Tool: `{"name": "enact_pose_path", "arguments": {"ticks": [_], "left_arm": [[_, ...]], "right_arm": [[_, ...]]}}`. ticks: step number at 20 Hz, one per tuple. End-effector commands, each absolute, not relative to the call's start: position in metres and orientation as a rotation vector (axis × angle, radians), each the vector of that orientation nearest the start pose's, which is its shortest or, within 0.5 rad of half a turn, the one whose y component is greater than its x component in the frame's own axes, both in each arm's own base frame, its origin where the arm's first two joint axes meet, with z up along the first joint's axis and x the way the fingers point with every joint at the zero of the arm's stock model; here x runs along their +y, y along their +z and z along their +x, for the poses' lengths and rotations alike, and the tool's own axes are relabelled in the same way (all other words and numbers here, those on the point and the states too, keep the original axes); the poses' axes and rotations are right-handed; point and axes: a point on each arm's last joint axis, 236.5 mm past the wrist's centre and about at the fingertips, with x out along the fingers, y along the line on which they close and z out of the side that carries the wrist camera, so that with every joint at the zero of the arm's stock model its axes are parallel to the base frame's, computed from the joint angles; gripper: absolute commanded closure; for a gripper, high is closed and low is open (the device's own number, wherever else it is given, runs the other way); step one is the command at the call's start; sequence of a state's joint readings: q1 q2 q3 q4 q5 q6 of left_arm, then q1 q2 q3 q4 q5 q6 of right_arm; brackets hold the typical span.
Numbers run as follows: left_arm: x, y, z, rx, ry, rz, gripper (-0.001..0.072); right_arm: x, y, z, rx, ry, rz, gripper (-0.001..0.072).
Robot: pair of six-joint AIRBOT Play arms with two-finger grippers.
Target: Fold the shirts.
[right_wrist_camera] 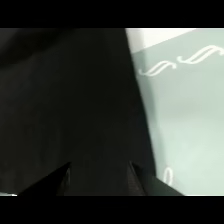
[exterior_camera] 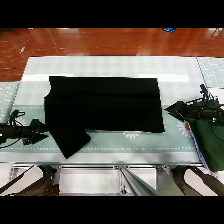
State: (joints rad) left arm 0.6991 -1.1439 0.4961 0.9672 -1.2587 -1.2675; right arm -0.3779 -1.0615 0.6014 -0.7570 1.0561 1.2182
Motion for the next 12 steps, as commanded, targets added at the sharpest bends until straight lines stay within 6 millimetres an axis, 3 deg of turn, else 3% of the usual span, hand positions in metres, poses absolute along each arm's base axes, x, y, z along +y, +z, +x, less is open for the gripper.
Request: {"name": "enact_pose_path", "arguments": {"ticks": [1,4,5,6,7,9,10,12], "left_arm": [[-0.012,-0.113,0.209,1.519,-0.010,-0.999,0.0205],[-0.032,-0.129,0.218,1.542,-0.033,-0.967,0.0210],[-0.036,-0.131,0.224,1.539,-0.033,-0.978,0.0328],[-0.039,-0.130,0.229,1.539,-0.050,-0.979,0.0585],[-0.040,-0.126,0.232,1.539,-0.064,-0.968,0.0687],[-0.043,-0.116,0.236,1.541,-0.114,-0.948,0.0687],[-0.044,-0.112,0.237,1.543,-0.142,-0.937,0.0687],[-0.046,-0.107,0.236,1.547,-0.159,-0.934,0.0687]], "right_arm": [[0.044,-0.035,0.307,1.164,0.202,0.816,0.0299],[0.045,-0.028,0.316,1.126,0.202,0.853,0.0299],[0.043,-0.026,0.318,1.122,0.202,0.846,0.0299],[0.037,-0.024,0.317,1.126,0.198,0.838,0.0299],[0.023,-0.025,0.313,1.132,0.170,0.835,0.0299],[-0.014,-0.041,0.295,1.171,0.031,0.887,0.0300],[-0.021,-0.053,0.279,1.218,-0.023,0.927,0.0302],[-0.002,-0.075,0.242,1.354,-0.013,0.960,0.0302]]}}
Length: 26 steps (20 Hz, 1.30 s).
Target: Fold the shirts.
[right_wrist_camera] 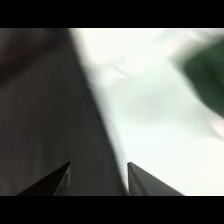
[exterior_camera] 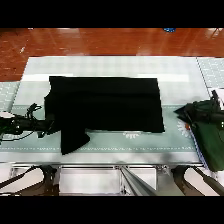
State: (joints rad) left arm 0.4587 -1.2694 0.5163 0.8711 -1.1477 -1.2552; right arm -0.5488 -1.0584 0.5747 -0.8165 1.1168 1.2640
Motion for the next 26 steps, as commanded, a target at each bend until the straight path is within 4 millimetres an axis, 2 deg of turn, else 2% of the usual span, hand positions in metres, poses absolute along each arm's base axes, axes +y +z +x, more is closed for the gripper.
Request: {"name": "enact_pose_path", "arguments": {"ticks": [1,4,6,8,11,12,13,14,16,18,20,23,26], "left_arm": [[-0.046,-0.107,0.236,1.547,-0.159,-0.934,0.0687],[-0.046,-0.107,0.236,1.547,-0.160,-0.934,0.0687],[-0.047,-0.107,0.236,1.550,-0.164,-0.930,0.0687],[-0.047,-0.107,0.236,1.550,-0.164,-0.930,0.0687],[-0.047,-0.107,0.236,1.548,-0.164,-0.929,0.0686],[-0.046,-0.107,0.237,1.546,-0.167,-0.925,0.0686],[-0.045,-0.104,0.240,1.537,-0.178,-0.912,0.0686],[-0.042,-0.098,0.246,1.523,-0.196,-0.897,0.0686],[-0.033,-0.076,0.271,1.444,-0.239,-0.871,0.0687],[-0.026,-0.044,0.312,1.314,-0.267,-0.888,0.0687],[-0.019,-0.025,0.350,1.228,-0.261,-0.864,0.0687],[-0.023,-0.016,0.399,1.217,-0.277,-0.847,0.0687],[-0.030,-0.021,0.448,1.233,-0.287,-0.860,0.0687]], "right_arm": [[0.007,-0.085,0.229,1.399,-0.006,0.955,0.0302],[0.023,-0.099,0.219,1.448,0.011,0.941,0.0302],[0.041,-0.105,0.218,1.499,0.059,0.927,0.0302],[0.059,-0.109,0.230,1.490,0.092,0.947,0.0302],[0.078,-0.113,0.261,1.423,0.105,0.971,0.0316],[0.083,-0.112,0.270,1.413,0.120,0.957,0.0451],[0.087,-0.107,0.277,1.405,0.160,0.927,0.0637],[0.091,-0.097,0.283,1.392,0.222,0.881,0.0689],[0.088,-0.073,0.298,1.348,0.271,0.844,0.0689],[0.079,-0.049,0.324,1.261,0.279,0.805,0.0689],[0.072,-0.032,0.352,1.221,0.295,0.779,0.0689],[0.065,-0.015,0.398,1.170,0.311,0.791,0.0689],[0.056,-0.014,0.438,1.150,0.306,0.809,0.0689]]}}
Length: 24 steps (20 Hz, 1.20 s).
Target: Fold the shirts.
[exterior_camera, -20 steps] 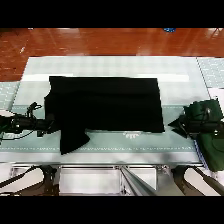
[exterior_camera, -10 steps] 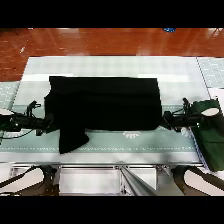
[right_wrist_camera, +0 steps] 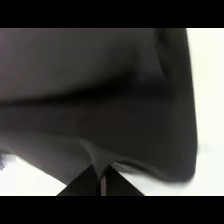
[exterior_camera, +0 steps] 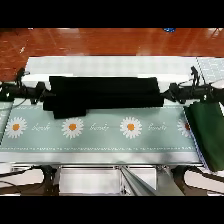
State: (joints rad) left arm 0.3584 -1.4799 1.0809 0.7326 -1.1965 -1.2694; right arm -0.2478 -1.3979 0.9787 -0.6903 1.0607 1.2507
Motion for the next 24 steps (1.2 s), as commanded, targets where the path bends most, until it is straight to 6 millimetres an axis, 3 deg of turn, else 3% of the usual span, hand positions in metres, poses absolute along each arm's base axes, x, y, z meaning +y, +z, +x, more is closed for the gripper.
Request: {"name": "enact_pose_path", "arguments": {"ticks": [1,6,10,11,12,13,14,15,17,21,23,24], "left_arm": [[-0.032,-0.024,0.463,1.236,-0.288,-0.866,0.0687],[-0.031,-0.034,0.526,1.225,-0.272,-0.913,0.0687],[-0.033,-0.053,0.535,1.283,-0.306,-0.917,0.0686],[-0.033,-0.059,0.534,1.294,-0.304,-0.923,0.0643],[-0.034,-0.064,0.532,1.309,-0.306,-0.927,0.0442],[-0.035,-0.065,0.530,1.321,-0.311,-0.928,0.0217],[-0.030,-0.063,0.529,1.320,-0.310,-0.928,0.0204],[-0.024,-0.055,0.528,1.318,-0.328,-0.919,0.0205],[-0.001,-0.022,0.528,1.281,-0.361,-0.889,0.0205],[0.053,0.086,0.527,1.029,-0.339,-0.713,0.0205],[0.066,0.122,0.513,0.961,-0.261,-0.561,0.0205],[0.063,0.132,0.504,0.939,-0.230,-0.504,0.0205]], "right_arm": [[0.054,-0.014,0.451,1.143,0.309,0.823,0.0689],[0.051,-0.018,0.503,1.098,0.335,0.853,0.0689],[0.051,-0.039,0.525,1.106,0.323,0.870,0.0689],[0.052,-0.046,0.527,1.115,0.313,0.882,0.0688],[0.051,-0.053,0.528,1.119,0.303,0.887,0.0681],[0.050,-0.057,0.530,1.119,0.290,0.893,0.0516],[0.049,-0.057,0.531,1.113,0.284,0.893,0.0293],[0.044,-0.052,0.533,1.095,0.281,0.890,0.0299],[0.014,-0.036,0.533,1.046,0.256,0.841,0.0301],[-0.044,0.004,0.498,1.059,0.198,0.814,0.0302],[-0.068,-0.004,0.474,1.109,0.072,0.732,0.0302],[-0.069,-0.012,0.467,1.121,0.028,0.722,0.0302]]}}
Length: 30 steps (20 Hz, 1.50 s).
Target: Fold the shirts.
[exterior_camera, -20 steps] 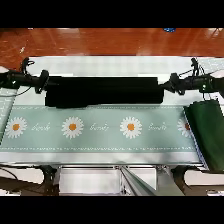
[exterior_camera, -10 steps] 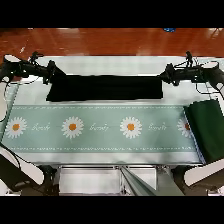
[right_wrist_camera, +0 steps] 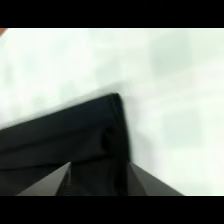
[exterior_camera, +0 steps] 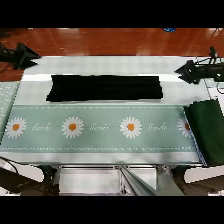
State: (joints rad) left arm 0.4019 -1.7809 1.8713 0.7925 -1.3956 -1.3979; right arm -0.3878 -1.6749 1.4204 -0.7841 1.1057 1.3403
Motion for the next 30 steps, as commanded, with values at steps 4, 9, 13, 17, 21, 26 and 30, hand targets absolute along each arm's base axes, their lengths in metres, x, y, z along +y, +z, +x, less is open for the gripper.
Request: {"name": "enact_pose_path", "arguments": {"ticks": [4,9,13,17,21,26,30], "left_arm": [[-0.002,0.140,0.460,0.860,-0.261,-0.406,0.0205],[-0.079,0.099,0.417,0.860,-0.330,-0.385,0.0205],[-0.112,0.080,0.412,0.919,-0.396,-0.383,0.0205],[-0.125,0.066,0.415,0.952,-0.415,-0.397,0.0205],[-0.129,0.053,0.416,0.983,-0.417,-0.403,0.0500],[-0.153,0.057,0.410,0.989,-0.472,-0.423,0.0687],[-0.227,0.045,0.399,1.025,-0.595,-0.371,0.0687]], "right_arm": [[-0.028,-0.054,0.464,1.156,0.012,0.822,0.0301],[0.022,-0.089,0.482,1.197,0.084,0.957,0.0301],[0.053,-0.107,0.493,1.244,0.127,0.956,0.0301],[0.076,-0.107,0.514,1.240,0.169,0.932,0.0512],[0.076,-0.058,0.515,1.195,0.268,0.808,0.0689],[0.040,0.018,0.450,1.165,0.206,0.471,0.0689],[0.053,0.086,0.375,1.019,0.243,0.408,0.0689]]}}
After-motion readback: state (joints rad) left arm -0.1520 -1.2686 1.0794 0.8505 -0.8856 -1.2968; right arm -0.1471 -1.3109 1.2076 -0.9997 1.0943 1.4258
